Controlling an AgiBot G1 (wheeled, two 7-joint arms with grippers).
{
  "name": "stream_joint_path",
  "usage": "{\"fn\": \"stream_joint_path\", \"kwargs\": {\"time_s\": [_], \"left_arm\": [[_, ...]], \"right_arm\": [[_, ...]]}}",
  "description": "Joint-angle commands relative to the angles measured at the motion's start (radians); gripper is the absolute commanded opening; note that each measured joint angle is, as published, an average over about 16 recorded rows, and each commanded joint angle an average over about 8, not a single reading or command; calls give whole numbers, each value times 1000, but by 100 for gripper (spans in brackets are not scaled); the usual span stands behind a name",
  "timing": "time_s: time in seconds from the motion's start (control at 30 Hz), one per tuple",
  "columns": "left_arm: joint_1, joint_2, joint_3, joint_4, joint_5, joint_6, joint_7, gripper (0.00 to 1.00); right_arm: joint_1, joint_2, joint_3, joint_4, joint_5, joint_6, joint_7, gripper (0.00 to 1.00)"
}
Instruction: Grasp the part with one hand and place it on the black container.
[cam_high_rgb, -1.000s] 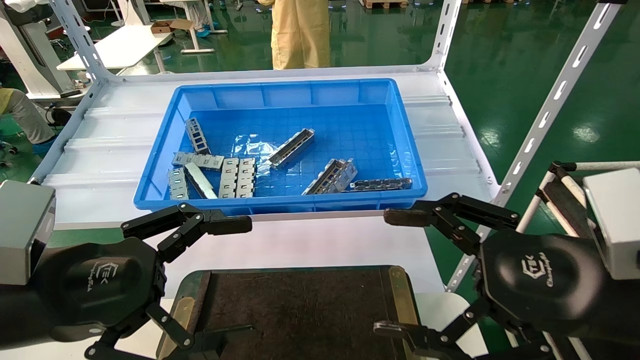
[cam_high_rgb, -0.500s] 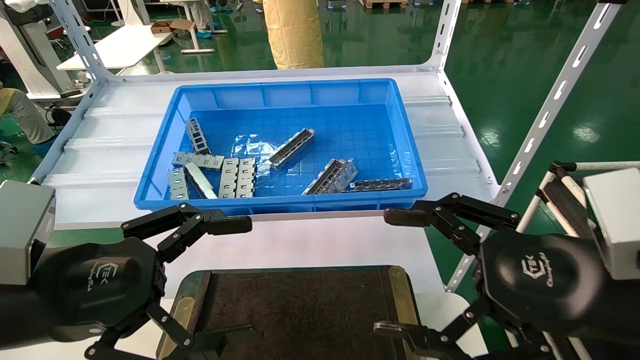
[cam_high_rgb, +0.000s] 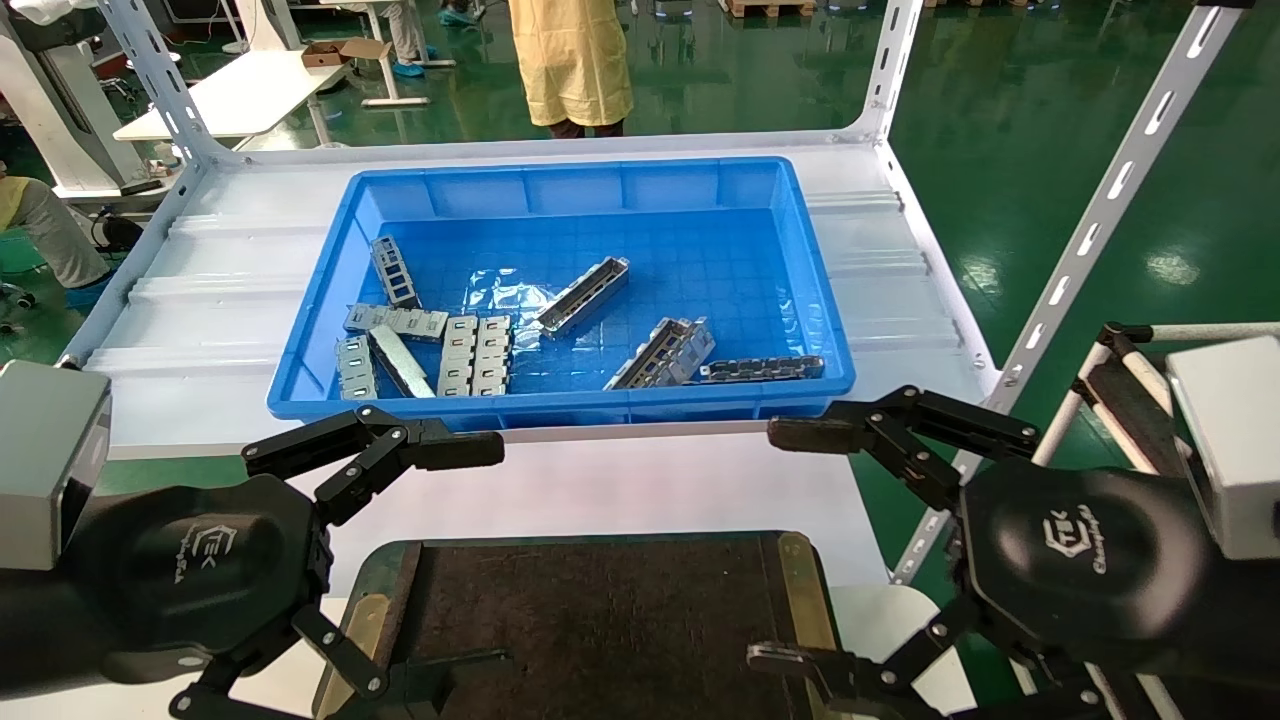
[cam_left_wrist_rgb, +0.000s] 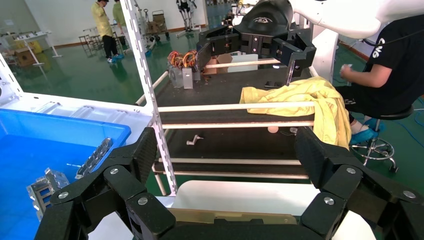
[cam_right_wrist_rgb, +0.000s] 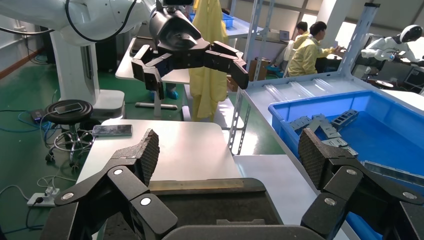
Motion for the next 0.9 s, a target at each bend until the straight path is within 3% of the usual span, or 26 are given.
{"fn": "stream_joint_path", "kwargs": {"time_s": [0.03,0.47,0.9], "left_arm": [[0,0,-1,0,-1,1,0,100],[-30,29,13,23,32,-24,4,100],[-138,138,69,131,196,-162,21,100]], "right_arm": [[0,0,0,0,0,0,0,100],[0,0,0,-1,0,0,0,100],[0,0,-1,-1,0,0,0,100]]}}
